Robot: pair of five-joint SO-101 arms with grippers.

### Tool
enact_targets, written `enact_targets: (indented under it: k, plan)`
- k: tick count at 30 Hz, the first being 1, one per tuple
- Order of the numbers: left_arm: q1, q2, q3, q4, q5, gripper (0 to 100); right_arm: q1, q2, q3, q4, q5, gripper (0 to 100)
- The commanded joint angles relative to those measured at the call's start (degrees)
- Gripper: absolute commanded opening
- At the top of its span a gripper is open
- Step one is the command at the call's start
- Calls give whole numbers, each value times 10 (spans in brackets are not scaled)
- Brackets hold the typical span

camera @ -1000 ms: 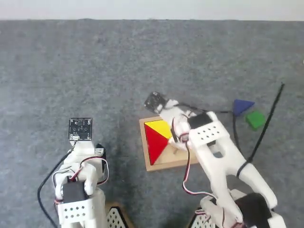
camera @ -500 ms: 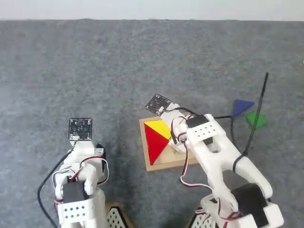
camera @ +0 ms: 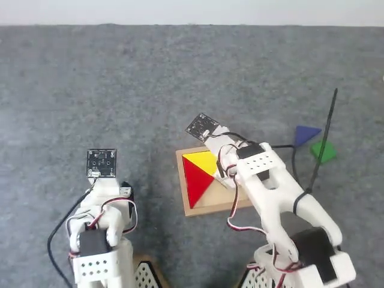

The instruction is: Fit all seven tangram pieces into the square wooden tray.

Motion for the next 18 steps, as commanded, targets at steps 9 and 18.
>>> enact_targets:
  k: [9, 18]
  plan:
    - [-3, -11, -7, 2, -1, 93, 150, -178, 49, 51, -75, 197]
    - [-3, -11, -7, 2, -1, 93, 330, -175, 47, 43, -71, 197]
